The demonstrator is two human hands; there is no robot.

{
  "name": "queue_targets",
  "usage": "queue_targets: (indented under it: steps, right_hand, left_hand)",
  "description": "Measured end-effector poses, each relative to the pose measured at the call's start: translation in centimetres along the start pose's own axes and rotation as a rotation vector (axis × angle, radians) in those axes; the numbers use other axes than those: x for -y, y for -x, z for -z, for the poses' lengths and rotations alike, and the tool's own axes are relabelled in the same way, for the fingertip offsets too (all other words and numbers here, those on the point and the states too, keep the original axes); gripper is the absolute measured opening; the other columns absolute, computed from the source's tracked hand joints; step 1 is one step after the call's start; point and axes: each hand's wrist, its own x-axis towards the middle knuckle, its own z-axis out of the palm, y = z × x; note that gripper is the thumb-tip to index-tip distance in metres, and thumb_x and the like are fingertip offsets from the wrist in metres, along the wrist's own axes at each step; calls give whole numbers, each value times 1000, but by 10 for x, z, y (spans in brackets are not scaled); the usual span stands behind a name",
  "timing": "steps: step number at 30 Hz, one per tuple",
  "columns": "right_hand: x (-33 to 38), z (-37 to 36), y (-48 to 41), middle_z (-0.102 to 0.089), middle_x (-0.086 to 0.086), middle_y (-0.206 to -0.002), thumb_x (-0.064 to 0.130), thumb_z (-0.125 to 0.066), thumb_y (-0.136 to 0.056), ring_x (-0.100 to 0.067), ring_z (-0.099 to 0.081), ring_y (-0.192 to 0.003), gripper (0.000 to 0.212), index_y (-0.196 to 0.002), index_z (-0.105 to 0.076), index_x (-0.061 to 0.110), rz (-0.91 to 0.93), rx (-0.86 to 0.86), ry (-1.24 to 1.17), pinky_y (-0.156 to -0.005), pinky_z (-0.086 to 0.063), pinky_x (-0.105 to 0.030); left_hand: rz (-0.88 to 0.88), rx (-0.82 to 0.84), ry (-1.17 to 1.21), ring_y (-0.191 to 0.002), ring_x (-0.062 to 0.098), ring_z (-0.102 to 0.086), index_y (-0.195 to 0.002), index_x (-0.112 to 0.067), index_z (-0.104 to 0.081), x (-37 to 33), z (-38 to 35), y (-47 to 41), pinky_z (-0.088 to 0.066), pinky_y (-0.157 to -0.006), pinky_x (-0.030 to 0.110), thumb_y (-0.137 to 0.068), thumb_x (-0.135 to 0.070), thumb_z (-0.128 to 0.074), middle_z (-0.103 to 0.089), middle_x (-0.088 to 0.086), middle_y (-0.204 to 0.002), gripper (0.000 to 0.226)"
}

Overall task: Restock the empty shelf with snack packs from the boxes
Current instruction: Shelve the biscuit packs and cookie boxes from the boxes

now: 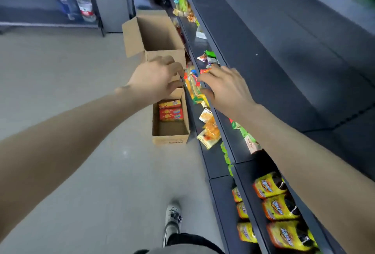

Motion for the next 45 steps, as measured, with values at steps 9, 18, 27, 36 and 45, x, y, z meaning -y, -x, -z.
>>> queue_targets:
  steps: [9, 18, 27, 36, 45]
  right_hand:
    - [-54, -138, -105, -66, -10, -97, 20, -70, -87, -35, -61, -90, 21, -106, -67, 13, -21, 165, -104, -75, -50, -45]
    - [-100, -286, -198, -68, -14, -108, 22, -68, -90, -33, -63, -98, 29, -117, -68, 12, -162, 319, -143, -82, -50, -43]
    - [-137, -446, -249, -69, -10, -104, 17, -71, -87, -29, -64, -93, 29, -116, -66, 13, -365, 502, -209, -78, -51, -40]
    - [-150, -682, -171, -64, -9, -96, 8, -71, -81, -31, -60, -84, 35, -114, -63, 14, -481, 661, -279, -70, -53, -43]
    - [-143, -915, -89, -70, -10, -103, 9, -88, -65, -30, -67, -86, 56, -116, -67, 14, -395, 860, -268, -68, -59, -41]
  left_hand:
    - [138, 141, 31, -105, 30, -58, -119, -19, -63, 95, -98, -93, -50, -75, 38, -95, -31, -62, -62, 8, -117, 27]
    - [124, 283, 69, -112, 25, -56, -121, -25, -61, 228, -211, -195, -52, -82, 38, -94, -32, -62, -60, 3, -124, 27]
    - [204, 505, 123, -124, 24, -50, -133, -25, -54, 331, -349, -259, -49, -95, 41, -93, -36, -64, -55, 1, -135, 43]
    - [343, 724, 223, -124, 22, -51, -136, -27, -51, 371, -582, -212, -52, -96, 40, -91, -35, -66, -53, -1, -137, 48]
    - [484, 839, 299, -135, 23, -41, -145, -28, -40, 394, -812, -149, -47, -104, 43, -92, -34, -65, -42, 0, -147, 59]
